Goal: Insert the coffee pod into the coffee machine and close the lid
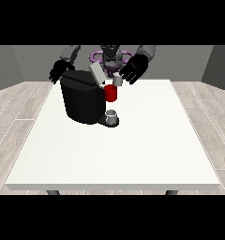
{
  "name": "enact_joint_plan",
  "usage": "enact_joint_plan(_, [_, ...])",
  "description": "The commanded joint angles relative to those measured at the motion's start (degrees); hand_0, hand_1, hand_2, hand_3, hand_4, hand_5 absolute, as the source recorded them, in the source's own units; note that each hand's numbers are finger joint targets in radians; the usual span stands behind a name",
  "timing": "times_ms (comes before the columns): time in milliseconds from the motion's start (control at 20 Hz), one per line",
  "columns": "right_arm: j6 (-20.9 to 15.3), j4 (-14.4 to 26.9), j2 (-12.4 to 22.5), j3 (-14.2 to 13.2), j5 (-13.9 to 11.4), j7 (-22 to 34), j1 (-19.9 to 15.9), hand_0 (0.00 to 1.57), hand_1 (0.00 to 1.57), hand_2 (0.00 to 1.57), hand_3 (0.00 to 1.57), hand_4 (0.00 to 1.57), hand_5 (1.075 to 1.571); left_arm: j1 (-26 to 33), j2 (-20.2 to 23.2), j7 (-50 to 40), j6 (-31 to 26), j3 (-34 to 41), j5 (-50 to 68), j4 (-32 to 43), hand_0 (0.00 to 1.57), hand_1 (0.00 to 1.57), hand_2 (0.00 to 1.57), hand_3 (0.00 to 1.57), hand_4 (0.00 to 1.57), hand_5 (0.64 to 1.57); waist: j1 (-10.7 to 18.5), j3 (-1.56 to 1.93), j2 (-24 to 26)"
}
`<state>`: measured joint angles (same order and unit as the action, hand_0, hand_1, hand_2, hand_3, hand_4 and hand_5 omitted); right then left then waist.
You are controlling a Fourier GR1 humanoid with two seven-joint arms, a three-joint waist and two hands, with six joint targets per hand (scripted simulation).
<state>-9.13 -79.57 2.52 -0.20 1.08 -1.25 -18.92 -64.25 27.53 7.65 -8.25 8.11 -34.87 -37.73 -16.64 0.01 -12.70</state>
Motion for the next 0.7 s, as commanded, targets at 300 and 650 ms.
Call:
enact_joint_plan(300, [0.3,0.8,0.8,-1.6,0.6,-0.8,-0.7,0.00,0.00,0.00,0.00,0.48,1.571,-2.0,-1.3,-0.7,-1.0,-0.2,-0.5,1.1,1.28,1.28,1.31,1.22,0.50,1.571,0.0,0.00,-1.7])
enact_joint_plan(650, [-2.1,-0.3,-1.6,-0.3,-0.6,-0.7,-0.7,0.00,0.00,0.00,0.00,0.50,1.571,-2.4,-2.1,0.0,-0.2,-1.0,-1.8,1.9,1.25,1.25,1.29,1.21,0.51,1.571,0.1,-0.01,-2.2])
